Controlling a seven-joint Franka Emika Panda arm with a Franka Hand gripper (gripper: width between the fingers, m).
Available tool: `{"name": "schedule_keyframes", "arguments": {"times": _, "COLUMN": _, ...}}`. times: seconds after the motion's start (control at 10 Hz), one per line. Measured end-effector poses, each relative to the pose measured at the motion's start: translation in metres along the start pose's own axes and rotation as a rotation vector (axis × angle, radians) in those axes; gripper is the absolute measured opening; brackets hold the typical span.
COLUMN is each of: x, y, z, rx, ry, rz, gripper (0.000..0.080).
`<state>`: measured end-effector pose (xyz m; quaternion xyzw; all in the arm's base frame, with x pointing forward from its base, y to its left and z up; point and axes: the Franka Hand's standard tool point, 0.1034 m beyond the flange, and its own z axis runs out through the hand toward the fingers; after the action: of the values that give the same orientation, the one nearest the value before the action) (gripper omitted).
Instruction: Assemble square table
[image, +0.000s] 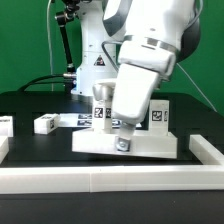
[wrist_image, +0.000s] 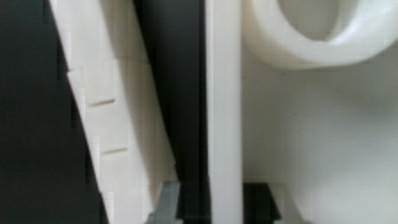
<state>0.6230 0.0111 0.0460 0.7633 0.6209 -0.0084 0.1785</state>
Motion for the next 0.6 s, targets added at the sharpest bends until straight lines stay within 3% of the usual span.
{"name": "schedule_keyframes", "arguments": {"times": 0.3, "x": 0.022, "y": 0.021, "z": -0.003, "rx": -0.004, "ry": -0.003, "rz": -0.040, "gripper": 0.0053}}
{"name": "schedule_keyframes", "arguments": {"times": 0.6, "x": 0.020, "y": 0.021, "z": -0.001, "rx": -0.005, "ry": -0.003, "rz": -0.029, "gripper": 0.0053}}
